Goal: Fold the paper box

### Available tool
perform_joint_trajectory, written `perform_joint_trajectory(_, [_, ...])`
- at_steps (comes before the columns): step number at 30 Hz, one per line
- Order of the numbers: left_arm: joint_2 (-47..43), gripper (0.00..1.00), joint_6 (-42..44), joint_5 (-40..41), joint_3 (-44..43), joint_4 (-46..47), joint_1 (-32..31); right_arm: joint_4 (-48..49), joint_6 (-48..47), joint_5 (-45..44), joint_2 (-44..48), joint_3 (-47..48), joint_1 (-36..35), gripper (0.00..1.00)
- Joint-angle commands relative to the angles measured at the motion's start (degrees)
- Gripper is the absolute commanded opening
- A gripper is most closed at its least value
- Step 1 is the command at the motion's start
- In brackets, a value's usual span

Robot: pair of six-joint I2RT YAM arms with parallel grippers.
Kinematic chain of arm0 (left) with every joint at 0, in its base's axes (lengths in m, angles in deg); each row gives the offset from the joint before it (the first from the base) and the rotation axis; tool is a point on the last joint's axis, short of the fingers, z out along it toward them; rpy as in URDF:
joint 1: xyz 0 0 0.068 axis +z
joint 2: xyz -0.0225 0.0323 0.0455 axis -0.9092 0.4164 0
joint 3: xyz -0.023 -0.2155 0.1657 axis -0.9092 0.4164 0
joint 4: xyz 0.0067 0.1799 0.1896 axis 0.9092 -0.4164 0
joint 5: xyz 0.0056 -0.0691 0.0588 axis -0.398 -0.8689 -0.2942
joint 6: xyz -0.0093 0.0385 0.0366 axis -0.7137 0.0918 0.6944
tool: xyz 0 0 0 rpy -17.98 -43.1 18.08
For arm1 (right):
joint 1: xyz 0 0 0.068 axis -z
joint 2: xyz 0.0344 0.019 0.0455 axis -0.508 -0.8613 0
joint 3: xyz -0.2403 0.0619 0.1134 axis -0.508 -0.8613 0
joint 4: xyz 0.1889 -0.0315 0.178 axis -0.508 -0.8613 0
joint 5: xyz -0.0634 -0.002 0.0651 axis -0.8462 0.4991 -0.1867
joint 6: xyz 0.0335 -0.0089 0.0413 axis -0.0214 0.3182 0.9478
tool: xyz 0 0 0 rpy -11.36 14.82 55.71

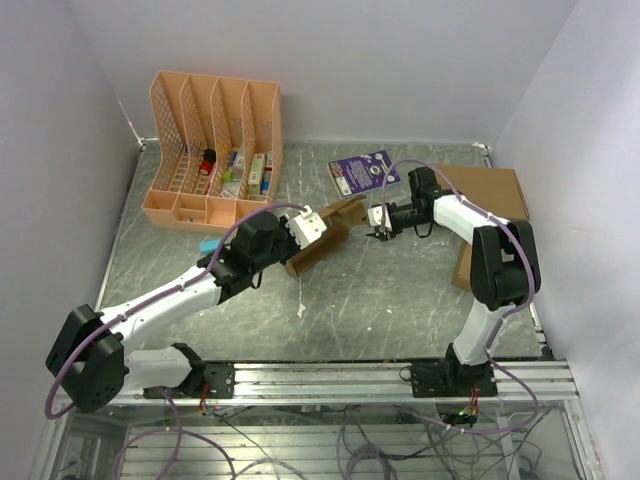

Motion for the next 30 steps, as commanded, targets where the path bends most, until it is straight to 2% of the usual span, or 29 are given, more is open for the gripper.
perform_joint_trajectory(1, [-1.06,0.07,0.32,-0.72,-2.28,-0.52,0.17,-9.73,-9.26,-0.93,-2.89,4.77,0.69,0.41])
perform_joint_trajectory(4, [-2.12,0.07,0.05,-1.32,-1.32,0.12,0.46,-1.44,1.37,4.08,-1.38,4.25,4.4,0.4])
perform_joint_trajectory(6, [-2.74,0.07,-0.17,-2.34,-0.91,0.3,1.0,13.67,12.13,4.57,0.68,-0.12,7.4,0.45])
perform_joint_trajectory(9, [-3.32,0.07,-0.19,-4.38,-0.92,-0.28,1.7,39.8,32.64,1.27,2.36,-8.9,9.23,0.46])
perform_joint_trajectory(10, [-3.38,0.07,-0.2,-4.9,-1.03,-0.54,1.93,46.26,41.02,0.71,1.74,-9.37,9.43,0.42])
perform_joint_trajectory(11, [-3.52,0.07,-0.16,-5.29,-1.1,-0.74,2.09,49.68,47.69,-0.44,0.77,-8.67,9.42,0.3])
perform_joint_trajectory(13, [-3.78,0.07,-0.42,-6.11,-1.1,-0.88,2.31,50.66,56.98,-3.51,-1.69,-5.96,8.21,0.15])
perform_joint_trajectory(15, [-3.94,0.07,-0.65,-6.7,-0.97,-0.89,2.53,51.56,63.74,-7.54,-4.05,-4.42,6.62,0.06])
perform_joint_trajectory(17, [-3.86,0.07,-0.83,-7.02,-0.88,-0.97,2.65,52.63,67.98,-8.03,-5.36,-4.32,4.99,0.01])
perform_joint_trajectory(19, [-3.79,0.07,-0.77,-7.06,-0.84,-1.13,2.64,49.77,67.04,-7.74,-6.22,-3.78,3.43,0.0])
perform_joint_trajectory(25, [-3.7,0.07,-0.84,-6.53,-0.22,0.41,2.76,38.29,60.93,0.4,-6.17,-3.38,1.83,0.0])
perform_joint_trajectory(30, [-3.58,0.07,-1.6,-6.77,0.64,2.37,2.82,35.07,65.05,4.48,-6.15,-2.9,1.78,0.0])
